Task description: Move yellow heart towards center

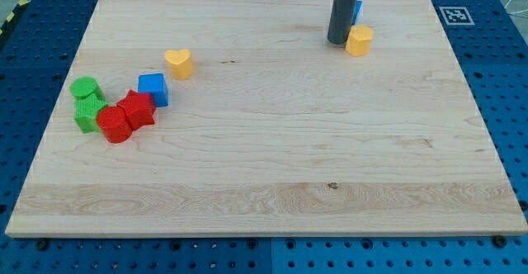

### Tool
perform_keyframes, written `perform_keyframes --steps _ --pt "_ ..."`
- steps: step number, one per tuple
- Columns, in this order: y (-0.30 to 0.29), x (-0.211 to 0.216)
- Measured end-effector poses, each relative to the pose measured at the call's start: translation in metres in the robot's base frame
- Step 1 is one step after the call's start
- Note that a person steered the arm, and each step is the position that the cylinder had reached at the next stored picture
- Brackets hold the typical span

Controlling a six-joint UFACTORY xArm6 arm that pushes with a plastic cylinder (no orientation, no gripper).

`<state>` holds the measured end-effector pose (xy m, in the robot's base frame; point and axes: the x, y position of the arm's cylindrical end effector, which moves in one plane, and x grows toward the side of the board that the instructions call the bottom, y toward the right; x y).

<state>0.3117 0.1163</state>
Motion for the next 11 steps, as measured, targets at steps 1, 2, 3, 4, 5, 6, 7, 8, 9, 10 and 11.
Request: perform_keyframes --steps 1,2,3,4,5,6,7,8,9,10,11 --pt "-0.003 0.0" --pt "-0.086 -0.001" --pt "-0.19 -0.011" --pt "-0.28 -0.016" --pt "-0.334 0.017" --pt "-0.333 0.056" --pt "-0.313 0.055" --pt "-0.268 0.055" --pt "-0.237 0.055" --pt "-0.223 0.065" --pt "-0.226 0.079"
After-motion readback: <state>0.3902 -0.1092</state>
